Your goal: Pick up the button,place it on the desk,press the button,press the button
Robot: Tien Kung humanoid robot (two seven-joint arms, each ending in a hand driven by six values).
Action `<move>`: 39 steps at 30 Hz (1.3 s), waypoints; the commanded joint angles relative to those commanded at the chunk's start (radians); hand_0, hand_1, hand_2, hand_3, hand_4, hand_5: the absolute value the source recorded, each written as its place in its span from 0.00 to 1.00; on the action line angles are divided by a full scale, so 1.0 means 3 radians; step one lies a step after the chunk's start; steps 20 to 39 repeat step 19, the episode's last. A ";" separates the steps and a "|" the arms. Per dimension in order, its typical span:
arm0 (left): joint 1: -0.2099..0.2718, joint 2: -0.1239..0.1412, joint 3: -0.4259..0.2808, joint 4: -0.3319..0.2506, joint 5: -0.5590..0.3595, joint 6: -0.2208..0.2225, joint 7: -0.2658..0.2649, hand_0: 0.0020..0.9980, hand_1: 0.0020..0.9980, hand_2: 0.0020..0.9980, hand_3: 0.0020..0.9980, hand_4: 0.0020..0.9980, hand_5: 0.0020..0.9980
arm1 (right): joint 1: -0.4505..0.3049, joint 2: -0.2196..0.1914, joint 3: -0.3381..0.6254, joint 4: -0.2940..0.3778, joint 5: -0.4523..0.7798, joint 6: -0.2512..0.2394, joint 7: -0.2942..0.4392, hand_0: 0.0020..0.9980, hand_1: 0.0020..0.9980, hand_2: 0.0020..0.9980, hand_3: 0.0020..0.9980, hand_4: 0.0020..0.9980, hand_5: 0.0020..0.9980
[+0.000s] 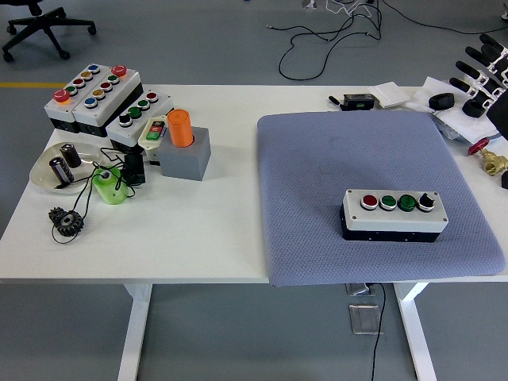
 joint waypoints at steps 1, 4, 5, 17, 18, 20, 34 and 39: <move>0.0000 -0.0001 0.0001 0.0001 -0.0001 0.0001 0.0000 0.61 0.53 0.51 0.48 0.28 0.99 | -0.0011 -0.0002 0.0010 0.0000 0.0009 -0.0002 0.0004 0.81 0.82 0.87 0.89 0.79 0.25; 0.0000 0.0000 -0.0001 0.0000 0.0000 0.0000 0.0000 0.61 0.53 0.51 0.48 0.28 0.99 | -0.0021 -0.0006 0.0019 -0.0001 0.0027 -0.0001 0.0008 0.81 0.82 0.87 0.89 0.79 0.25; 0.0000 -0.0001 -0.0004 0.0000 -0.0003 0.0000 -0.0002 0.61 0.53 0.51 0.48 0.28 0.99 | -0.0022 -0.0005 0.0020 -0.0004 0.0036 -0.0002 0.0009 0.81 0.82 0.87 0.89 0.79 0.25; -0.0012 0.0003 -0.0012 0.0000 0.0010 0.0003 -0.0001 0.61 0.53 0.51 0.48 0.28 0.99 | 0.0009 0.0024 0.0014 -0.0036 0.0066 -0.0001 -0.0004 0.83 0.82 0.87 0.89 0.76 0.25; -0.0012 0.0003 -0.0013 0.0000 0.0012 0.0003 -0.0001 0.61 0.53 0.51 0.48 0.28 0.99 | 0.0011 0.0026 0.0015 -0.0040 0.0067 -0.0002 -0.0005 0.83 0.82 0.87 0.89 0.76 0.25; -0.0014 0.0003 -0.0015 0.0001 0.0008 0.0005 -0.0004 0.61 0.53 0.51 0.48 0.28 0.99 | 0.0015 0.0027 0.0022 -0.0041 0.0067 -0.0001 -0.0005 0.83 0.82 0.87 0.89 0.76 0.25; -0.0014 0.0003 -0.0015 0.0001 0.0008 0.0005 -0.0004 0.61 0.53 0.51 0.48 0.28 0.99 | 0.0015 0.0027 0.0022 -0.0041 0.0067 -0.0001 -0.0005 0.83 0.82 0.87 0.89 0.76 0.25; -0.0014 0.0003 -0.0015 0.0001 0.0008 0.0005 -0.0004 0.61 0.53 0.51 0.48 0.28 0.99 | 0.0015 0.0027 0.0022 -0.0041 0.0067 -0.0001 -0.0005 0.83 0.82 0.87 0.89 0.76 0.25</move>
